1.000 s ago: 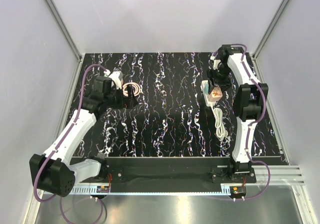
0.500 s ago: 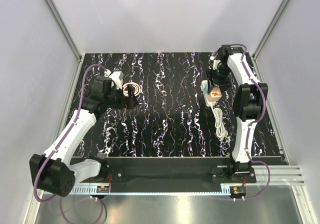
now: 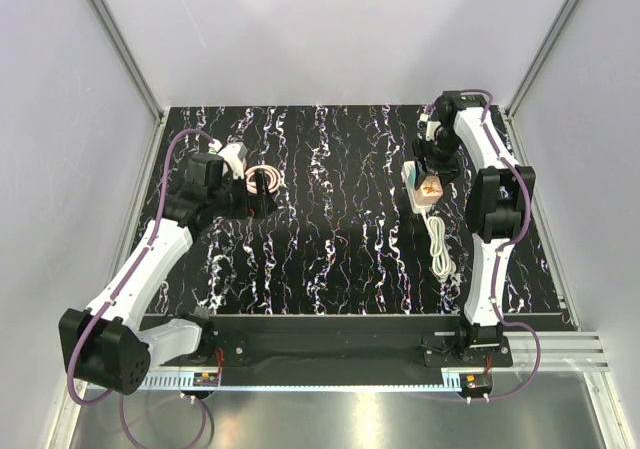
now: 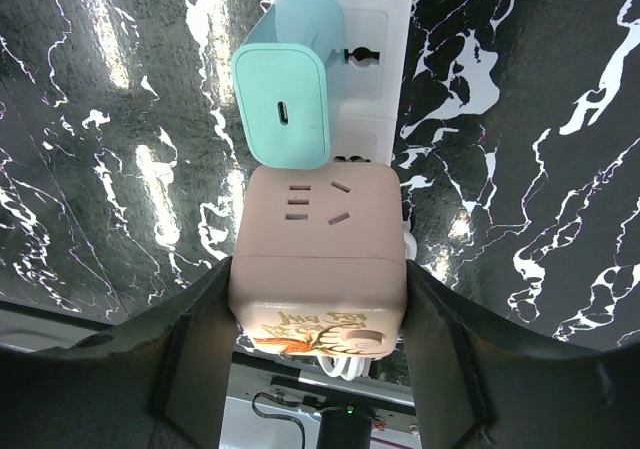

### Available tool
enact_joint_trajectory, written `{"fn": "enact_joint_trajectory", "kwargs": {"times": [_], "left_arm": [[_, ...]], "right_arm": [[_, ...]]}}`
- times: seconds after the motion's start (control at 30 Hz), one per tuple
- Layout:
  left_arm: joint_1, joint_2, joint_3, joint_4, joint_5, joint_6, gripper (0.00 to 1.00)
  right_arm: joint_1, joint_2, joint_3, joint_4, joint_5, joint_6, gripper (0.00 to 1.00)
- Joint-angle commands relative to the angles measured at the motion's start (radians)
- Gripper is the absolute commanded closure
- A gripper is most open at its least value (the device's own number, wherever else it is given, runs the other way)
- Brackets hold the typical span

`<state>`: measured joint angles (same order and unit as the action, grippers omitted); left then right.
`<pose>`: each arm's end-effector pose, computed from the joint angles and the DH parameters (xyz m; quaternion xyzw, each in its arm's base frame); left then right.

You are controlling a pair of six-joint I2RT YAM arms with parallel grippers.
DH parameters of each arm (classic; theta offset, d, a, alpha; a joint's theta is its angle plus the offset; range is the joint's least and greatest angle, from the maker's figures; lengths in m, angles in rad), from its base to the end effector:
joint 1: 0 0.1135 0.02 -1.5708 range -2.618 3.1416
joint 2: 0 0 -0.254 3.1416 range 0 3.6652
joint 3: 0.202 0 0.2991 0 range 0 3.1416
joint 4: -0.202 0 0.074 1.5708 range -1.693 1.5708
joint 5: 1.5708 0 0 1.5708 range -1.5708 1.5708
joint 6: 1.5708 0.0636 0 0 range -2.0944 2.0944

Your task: Insert the plug

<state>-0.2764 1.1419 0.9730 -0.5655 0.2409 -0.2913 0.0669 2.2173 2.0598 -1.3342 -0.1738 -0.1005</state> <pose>0.2980 -0.1003 0.2634 0.0420 0.9075 -0.2183 0.3563 0.4808 0.0432 0.1933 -0.0866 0.9917 0.0860 0.0408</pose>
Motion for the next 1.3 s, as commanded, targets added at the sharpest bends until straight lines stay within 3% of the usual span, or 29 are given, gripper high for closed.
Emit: {"fn": "enact_joint_trajectory", "kwargs": {"times": [0.0, 0.93, 1.27], "left_arm": [[-0.001, -0.002, 0.007, 0.052, 0.014, 0.015, 0.01], [0.003, -0.007, 0.009, 0.052, 0.018, 0.017, 0.01], [0.005, -0.005, 0.009, 0.050, 0.021, 0.017, 0.01]], "right_arm": [[0.008, 0.021, 0.016, -0.076, 0.019, 0.010, 1.00], [0.047, 0.073, 0.071, -0.068, 0.154, 0.062, 1.00], [0.048, 0.047, -0.075, 0.026, 0.200, 0.059, 1.00]]}}
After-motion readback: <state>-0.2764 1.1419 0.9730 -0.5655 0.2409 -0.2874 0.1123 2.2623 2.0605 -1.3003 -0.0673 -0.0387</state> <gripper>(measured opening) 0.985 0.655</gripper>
